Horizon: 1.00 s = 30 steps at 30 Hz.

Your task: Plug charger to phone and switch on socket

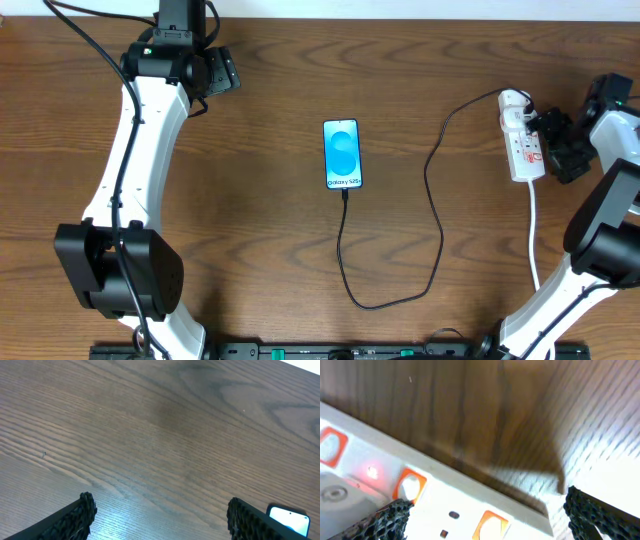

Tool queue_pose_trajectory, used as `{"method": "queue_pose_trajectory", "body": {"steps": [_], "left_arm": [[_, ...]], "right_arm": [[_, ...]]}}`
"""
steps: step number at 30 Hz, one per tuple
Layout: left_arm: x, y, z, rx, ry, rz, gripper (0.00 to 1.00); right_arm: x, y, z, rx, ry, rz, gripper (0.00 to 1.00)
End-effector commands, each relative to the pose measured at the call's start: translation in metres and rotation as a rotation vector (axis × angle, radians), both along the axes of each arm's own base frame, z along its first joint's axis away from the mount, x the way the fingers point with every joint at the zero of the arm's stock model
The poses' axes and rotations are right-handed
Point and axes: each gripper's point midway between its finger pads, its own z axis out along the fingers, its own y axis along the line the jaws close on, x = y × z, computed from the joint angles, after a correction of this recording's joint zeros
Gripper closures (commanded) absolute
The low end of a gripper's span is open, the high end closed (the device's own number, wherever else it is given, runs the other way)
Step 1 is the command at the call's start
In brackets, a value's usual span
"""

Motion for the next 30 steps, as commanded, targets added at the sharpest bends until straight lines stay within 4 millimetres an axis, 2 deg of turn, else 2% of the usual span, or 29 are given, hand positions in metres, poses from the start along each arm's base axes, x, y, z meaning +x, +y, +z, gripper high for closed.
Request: {"method": "queue_pose_trajectory", "body": {"steps": [1, 3, 8, 13, 14, 16, 18, 19, 21, 24, 27, 30], "left_arm": [[-0.001, 0.004, -0.003, 0.012, 0.007, 0.015, 0.14], [-0.001, 0.004, -0.003, 0.012, 0.008, 0.014, 0.14], [-0.001, 0.004, -0.003, 0.012, 0.008, 0.015, 0.14], [-0.001, 0.004, -0.003, 0.012, 0.008, 0.015, 0.14], [-0.001, 0.004, -0.003, 0.012, 0.008, 0.014, 0.14], [-0.001, 0.004, -0.003, 0.012, 0.008, 0.014, 0.14], [-0.001, 0.004, -0.003, 0.012, 0.008, 0.015, 0.14], [-0.001, 0.004, -0.003, 0.012, 0.007, 0.015, 0.14], [-0.001, 0.004, -0.003, 0.012, 0.008, 0.015, 0.14], [-0.001, 0.004, -0.003, 0.012, 0.007, 0.015, 0.14], [-0.001, 0.004, -0.003, 0.012, 0.007, 0.015, 0.14], [-0.001, 0.004, -0.003, 0.012, 0.007, 0.015, 0.14]], "right_arm": [[0.006, 0.076, -0.019, 0.206, 0.008, 0.155, 0.01], [0.002, 0.076, -0.011, 0.205, 0.013, 0.153, 0.01], [-0.022, 0.064, 0.027, 0.113, 0.061, 0.128, 0.01], [-0.055, 0.059, 0.079, 0.030, 0.087, 0.113, 0.01], [-0.058, 0.060, 0.085, 0.025, 0.086, 0.113, 0.01], [-0.077, 0.060, 0.118, -0.031, 0.073, 0.110, 0.01], [-0.087, 0.060, 0.135, -0.070, 0.067, 0.111, 0.01], [-0.095, 0.064, 0.149, -0.089, 0.051, 0.120, 0.01], [-0.099, 0.071, 0.162, -0.103, 0.022, 0.153, 0.01], [-0.104, 0.094, 0.183, -0.133, -0.032, 0.270, 0.01], [-0.107, 0.120, 0.190, -0.149, -0.052, 0.384, 0.01], [-0.114, 0.159, 0.192, -0.160, -0.066, 0.539, 0.01]]}}
